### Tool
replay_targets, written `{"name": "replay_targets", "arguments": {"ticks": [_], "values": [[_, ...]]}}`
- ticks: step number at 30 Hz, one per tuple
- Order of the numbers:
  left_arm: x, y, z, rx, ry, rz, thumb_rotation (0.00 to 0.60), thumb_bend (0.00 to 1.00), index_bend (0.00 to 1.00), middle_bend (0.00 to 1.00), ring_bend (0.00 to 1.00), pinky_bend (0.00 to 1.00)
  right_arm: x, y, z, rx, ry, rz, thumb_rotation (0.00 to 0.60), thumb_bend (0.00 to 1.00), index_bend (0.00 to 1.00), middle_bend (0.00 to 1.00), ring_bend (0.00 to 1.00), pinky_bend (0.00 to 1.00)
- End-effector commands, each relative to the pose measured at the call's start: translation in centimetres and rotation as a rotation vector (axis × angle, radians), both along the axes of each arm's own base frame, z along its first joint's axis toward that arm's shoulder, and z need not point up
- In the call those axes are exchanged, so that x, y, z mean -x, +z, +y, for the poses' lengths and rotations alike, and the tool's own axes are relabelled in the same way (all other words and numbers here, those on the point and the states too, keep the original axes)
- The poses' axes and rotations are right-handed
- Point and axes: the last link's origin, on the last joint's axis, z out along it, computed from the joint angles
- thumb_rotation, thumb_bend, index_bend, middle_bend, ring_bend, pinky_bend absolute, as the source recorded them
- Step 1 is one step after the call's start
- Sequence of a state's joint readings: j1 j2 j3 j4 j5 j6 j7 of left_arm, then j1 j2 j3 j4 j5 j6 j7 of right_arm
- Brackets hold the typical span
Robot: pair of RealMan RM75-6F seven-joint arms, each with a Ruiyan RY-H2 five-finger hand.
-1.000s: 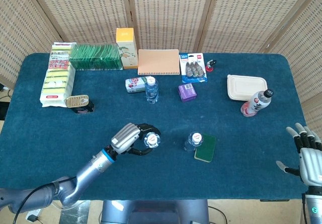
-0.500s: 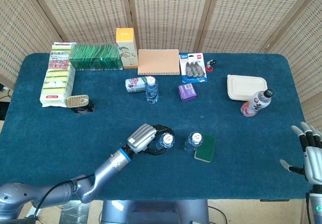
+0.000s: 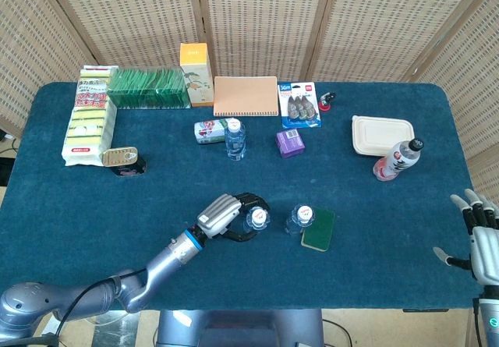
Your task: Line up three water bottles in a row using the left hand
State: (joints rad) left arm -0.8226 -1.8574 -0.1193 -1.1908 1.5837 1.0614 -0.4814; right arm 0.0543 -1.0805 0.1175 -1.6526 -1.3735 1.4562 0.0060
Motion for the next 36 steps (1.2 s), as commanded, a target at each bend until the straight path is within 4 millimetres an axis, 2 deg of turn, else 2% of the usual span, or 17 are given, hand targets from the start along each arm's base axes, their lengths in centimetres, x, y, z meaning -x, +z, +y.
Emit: {"name": "replay_targets", "arguments": {"ticks": [1,6,10,14,19,24,30,33,36], "values": [[0.3,0.2,0.1,-0.009,0.002,-0.001,0.600,0.34,0.03,0.12,0.12,0.29,0.0,-0.1,0.0,-0.004,0.000,0.001,0.598,0.00,0.13,0.04,0.00,0.00],[0.6,0.2,0.2,-0.016,0.001,0.018,0.600,0.27,0.00,0.00,0.02,0.23,-0.1,-0.2,0.0,-0.008,0.001,0.002,0.600,0.00,0.13,0.04,0.00,0.00],[0.8,0.5,0.1,-0.009,0.008,0.015,0.600,0.25,0.00,0.00,0.00,0.21,-0.1,-0.2,0.0,-0.011,-0.001,0.002,0.600,0.00,0.13,0.04,0.00,0.00],[1.5,1.6,0.0,-0.034,0.012,-0.015,0.600,0.23,0.00,0.00,0.00,0.19,0.0,-0.2,0.0,-0.013,-0.004,0.001,0.600,0.00,0.13,0.05,0.00,0.00],[3.8,4.6,-0.3,-0.069,0.018,-0.046,0.600,0.23,0.00,0.00,0.00,0.19,-0.1,-0.3,0.0,-0.019,-0.006,-0.001,0.600,0.00,0.13,0.05,0.00,0.00],[6.7,8.7,0.2,-0.136,0.060,-0.087,0.600,0.23,0.00,0.00,0.00,0.19,-0.3,-0.5,0.1,-0.030,-0.003,-0.004,0.600,0.00,0.13,0.05,0.00,0.00],[9.0,13.2,2.7,-0.223,0.162,-0.159,0.600,0.23,0.00,0.00,0.00,0.18,-0.6,-0.9,-0.1,-0.047,0.004,-0.009,0.599,0.00,0.13,0.05,0.00,0.00],[9.5,14.2,4.8,-0.262,0.239,-0.169,0.600,0.21,0.00,0.00,0.00,0.17,-0.7,-1.1,-0.1,-0.055,0.005,-0.013,0.600,0.00,0.13,0.05,0.00,0.00],[9.5,13.8,7.1,-0.250,0.323,-0.156,0.600,0.16,0.00,0.00,0.00,0.11,-0.8,-1.3,-0.2,-0.064,0.006,-0.015,0.600,0.00,0.13,0.05,0.00,0.00]]}}
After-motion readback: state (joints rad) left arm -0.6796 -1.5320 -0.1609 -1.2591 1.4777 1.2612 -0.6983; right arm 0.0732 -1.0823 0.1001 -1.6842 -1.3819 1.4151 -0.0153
